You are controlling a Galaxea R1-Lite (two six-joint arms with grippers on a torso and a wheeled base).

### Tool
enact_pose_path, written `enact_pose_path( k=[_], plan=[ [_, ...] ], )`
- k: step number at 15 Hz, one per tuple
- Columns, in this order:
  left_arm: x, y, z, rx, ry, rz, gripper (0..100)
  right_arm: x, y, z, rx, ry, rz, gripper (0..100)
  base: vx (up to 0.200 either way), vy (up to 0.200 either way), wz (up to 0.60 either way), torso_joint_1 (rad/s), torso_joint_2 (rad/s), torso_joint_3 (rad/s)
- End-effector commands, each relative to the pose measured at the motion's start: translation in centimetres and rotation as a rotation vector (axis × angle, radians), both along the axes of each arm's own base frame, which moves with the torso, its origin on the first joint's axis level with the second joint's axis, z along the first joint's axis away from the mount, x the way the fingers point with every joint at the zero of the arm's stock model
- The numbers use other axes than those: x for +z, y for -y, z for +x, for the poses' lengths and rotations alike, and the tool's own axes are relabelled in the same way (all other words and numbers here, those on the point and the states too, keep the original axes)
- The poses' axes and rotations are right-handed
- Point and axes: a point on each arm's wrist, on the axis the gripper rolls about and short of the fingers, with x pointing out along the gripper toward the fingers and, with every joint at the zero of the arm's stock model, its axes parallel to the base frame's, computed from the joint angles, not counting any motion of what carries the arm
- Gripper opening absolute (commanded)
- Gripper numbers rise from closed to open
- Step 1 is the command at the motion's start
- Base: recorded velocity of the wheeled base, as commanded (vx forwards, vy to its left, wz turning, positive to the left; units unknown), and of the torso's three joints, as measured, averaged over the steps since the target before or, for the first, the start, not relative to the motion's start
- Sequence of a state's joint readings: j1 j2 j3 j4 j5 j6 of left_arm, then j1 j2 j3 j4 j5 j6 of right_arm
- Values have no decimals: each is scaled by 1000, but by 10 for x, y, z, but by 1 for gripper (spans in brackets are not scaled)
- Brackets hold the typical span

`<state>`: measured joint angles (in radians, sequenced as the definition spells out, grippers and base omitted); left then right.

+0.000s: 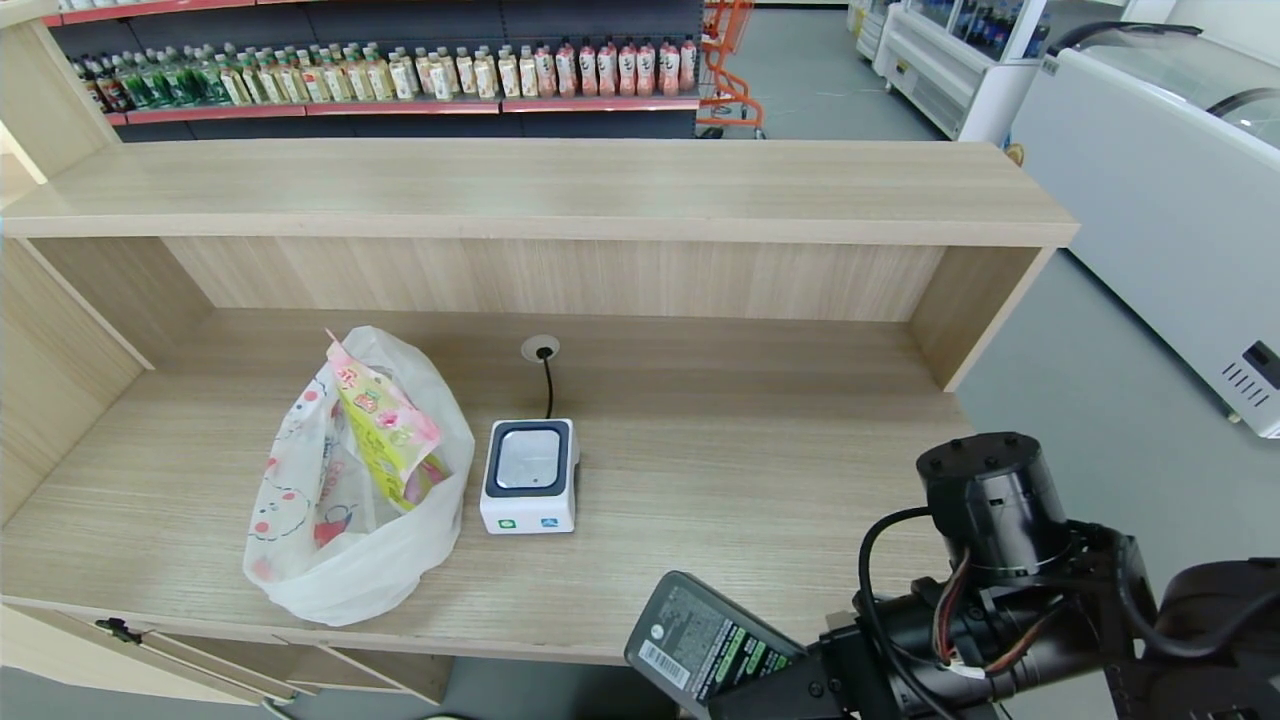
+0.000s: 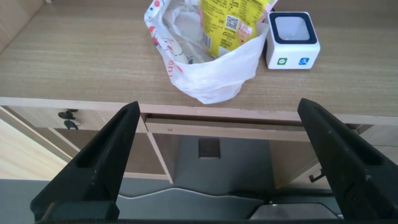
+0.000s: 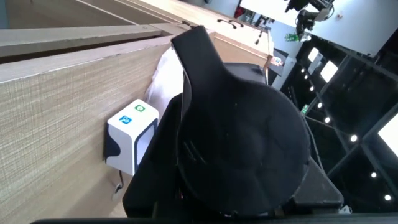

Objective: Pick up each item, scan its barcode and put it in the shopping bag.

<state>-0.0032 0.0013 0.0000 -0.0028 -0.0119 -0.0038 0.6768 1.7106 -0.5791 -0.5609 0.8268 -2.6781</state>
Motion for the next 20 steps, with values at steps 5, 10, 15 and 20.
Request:
enact_pose_path(
  k=[5, 10, 15, 20],
  plan=[
    [0, 0, 0, 0, 0, -1, 100, -1, 0, -1, 3, -3, -3, 0, 0, 0, 0, 0, 0, 0],
    [0, 0, 0, 0, 0, -1, 100, -1, 0, -2, 6, -6, -4, 0, 0, 0, 0, 0, 0, 0],
    [0, 0, 0, 0, 0, -1, 100, -2, 0, -2, 1, -22, -4, 0, 0, 0, 0, 0, 0, 0],
    [0, 0, 0, 0, 0, -1, 100, -2, -1, -1, 12, -48, 4, 0, 0, 0, 0, 0, 0, 0]
  ],
)
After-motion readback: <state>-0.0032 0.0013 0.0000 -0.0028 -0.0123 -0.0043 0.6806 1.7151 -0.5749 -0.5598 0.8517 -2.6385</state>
